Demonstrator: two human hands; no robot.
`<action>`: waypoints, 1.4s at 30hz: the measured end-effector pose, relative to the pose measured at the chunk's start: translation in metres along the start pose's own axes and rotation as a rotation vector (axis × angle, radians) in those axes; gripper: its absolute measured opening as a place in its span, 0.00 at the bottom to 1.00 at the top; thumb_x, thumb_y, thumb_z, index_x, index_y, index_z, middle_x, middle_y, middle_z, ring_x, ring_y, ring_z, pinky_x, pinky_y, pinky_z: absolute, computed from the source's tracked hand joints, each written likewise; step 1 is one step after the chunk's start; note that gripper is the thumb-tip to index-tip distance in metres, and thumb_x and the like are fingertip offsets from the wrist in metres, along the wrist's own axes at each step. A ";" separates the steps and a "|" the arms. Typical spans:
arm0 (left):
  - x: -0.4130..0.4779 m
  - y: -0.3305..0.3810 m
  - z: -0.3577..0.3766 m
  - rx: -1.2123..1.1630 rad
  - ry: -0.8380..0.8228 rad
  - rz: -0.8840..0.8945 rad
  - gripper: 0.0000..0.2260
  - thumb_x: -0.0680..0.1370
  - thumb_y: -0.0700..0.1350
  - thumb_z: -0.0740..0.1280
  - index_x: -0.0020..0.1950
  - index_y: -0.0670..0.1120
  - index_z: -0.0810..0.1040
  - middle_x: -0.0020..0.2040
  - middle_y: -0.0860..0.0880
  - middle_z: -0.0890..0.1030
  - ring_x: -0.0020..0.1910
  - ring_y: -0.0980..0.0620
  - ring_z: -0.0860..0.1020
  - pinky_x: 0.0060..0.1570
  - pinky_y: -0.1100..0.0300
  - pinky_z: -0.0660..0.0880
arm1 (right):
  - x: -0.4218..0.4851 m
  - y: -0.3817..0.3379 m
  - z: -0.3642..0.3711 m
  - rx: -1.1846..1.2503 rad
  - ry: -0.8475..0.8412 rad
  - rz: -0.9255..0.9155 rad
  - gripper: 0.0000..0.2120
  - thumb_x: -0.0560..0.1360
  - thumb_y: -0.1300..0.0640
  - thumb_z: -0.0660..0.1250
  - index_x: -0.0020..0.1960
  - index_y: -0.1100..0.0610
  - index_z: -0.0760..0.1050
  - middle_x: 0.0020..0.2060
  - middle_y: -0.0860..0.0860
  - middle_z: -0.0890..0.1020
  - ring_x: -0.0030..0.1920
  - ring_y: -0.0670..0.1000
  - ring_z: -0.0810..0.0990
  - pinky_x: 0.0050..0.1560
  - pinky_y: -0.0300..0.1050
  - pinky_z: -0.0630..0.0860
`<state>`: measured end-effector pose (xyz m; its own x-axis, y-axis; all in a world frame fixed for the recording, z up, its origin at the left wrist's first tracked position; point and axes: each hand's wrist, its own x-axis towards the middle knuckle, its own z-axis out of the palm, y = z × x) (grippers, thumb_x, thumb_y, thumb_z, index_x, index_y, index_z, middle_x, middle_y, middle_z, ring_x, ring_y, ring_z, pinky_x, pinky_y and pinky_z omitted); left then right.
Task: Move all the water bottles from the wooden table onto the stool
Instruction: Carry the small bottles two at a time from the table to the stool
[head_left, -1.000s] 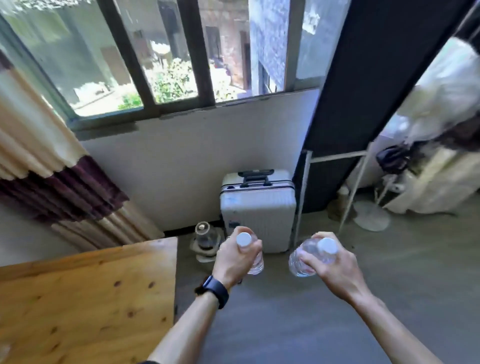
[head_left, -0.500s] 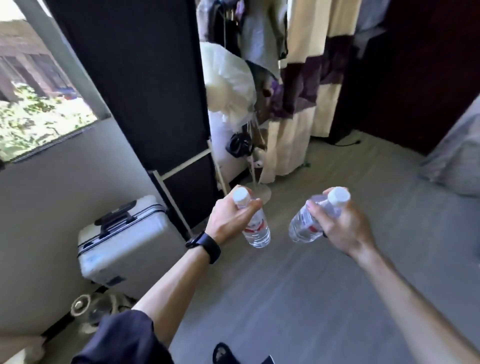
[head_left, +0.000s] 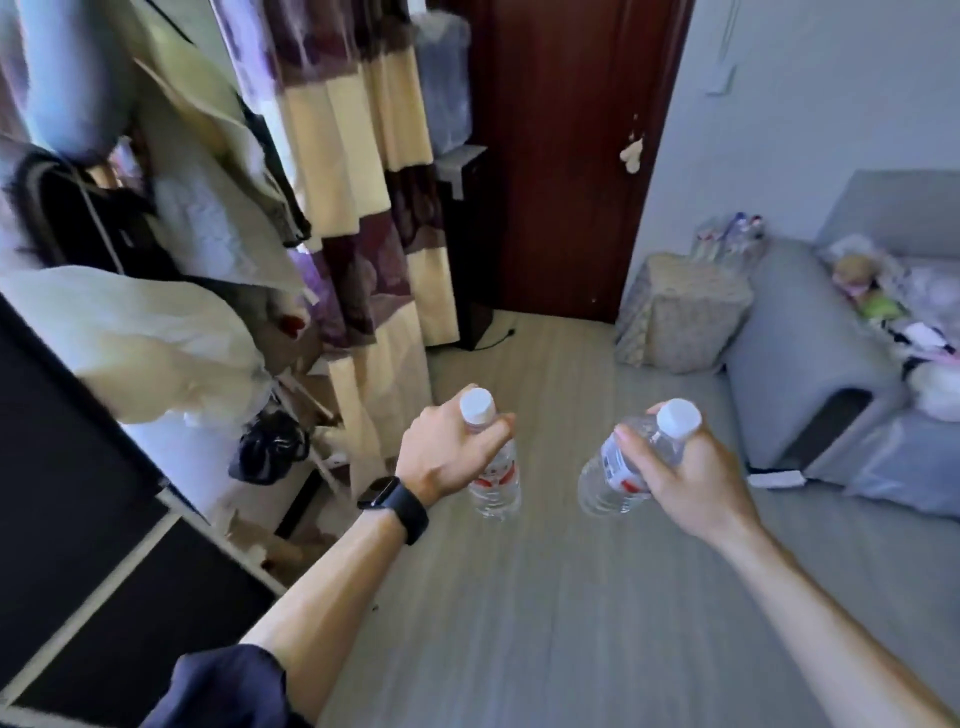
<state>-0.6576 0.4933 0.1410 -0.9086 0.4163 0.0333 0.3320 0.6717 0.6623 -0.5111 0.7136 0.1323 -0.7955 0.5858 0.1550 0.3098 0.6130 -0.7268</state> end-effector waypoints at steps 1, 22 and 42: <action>0.022 0.005 0.002 -0.007 0.000 0.016 0.20 0.68 0.67 0.59 0.47 0.54 0.75 0.41 0.55 0.83 0.45 0.48 0.80 0.48 0.52 0.79 | 0.013 0.002 -0.003 -0.008 0.028 0.022 0.35 0.65 0.23 0.61 0.55 0.51 0.72 0.36 0.41 0.83 0.42 0.46 0.81 0.39 0.39 0.72; 0.375 0.178 0.188 -0.037 -0.148 0.099 0.16 0.68 0.66 0.61 0.45 0.58 0.77 0.42 0.58 0.83 0.47 0.52 0.81 0.50 0.52 0.80 | 0.341 0.169 -0.103 -0.031 0.254 0.232 0.36 0.66 0.24 0.60 0.53 0.56 0.75 0.40 0.52 0.83 0.51 0.62 0.80 0.44 0.48 0.72; 0.748 0.248 0.367 0.057 -0.383 0.083 0.21 0.69 0.70 0.57 0.47 0.55 0.75 0.42 0.54 0.83 0.44 0.47 0.81 0.47 0.50 0.80 | 0.694 0.315 -0.083 -0.011 0.174 0.387 0.45 0.63 0.17 0.57 0.57 0.55 0.74 0.42 0.45 0.84 0.47 0.50 0.82 0.48 0.51 0.79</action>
<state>-1.1616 1.1964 0.0553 -0.7214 0.6620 -0.2033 0.4240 0.6543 0.6262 -0.9220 1.3568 0.0663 -0.5196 0.8542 -0.0169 0.5747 0.3349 -0.7467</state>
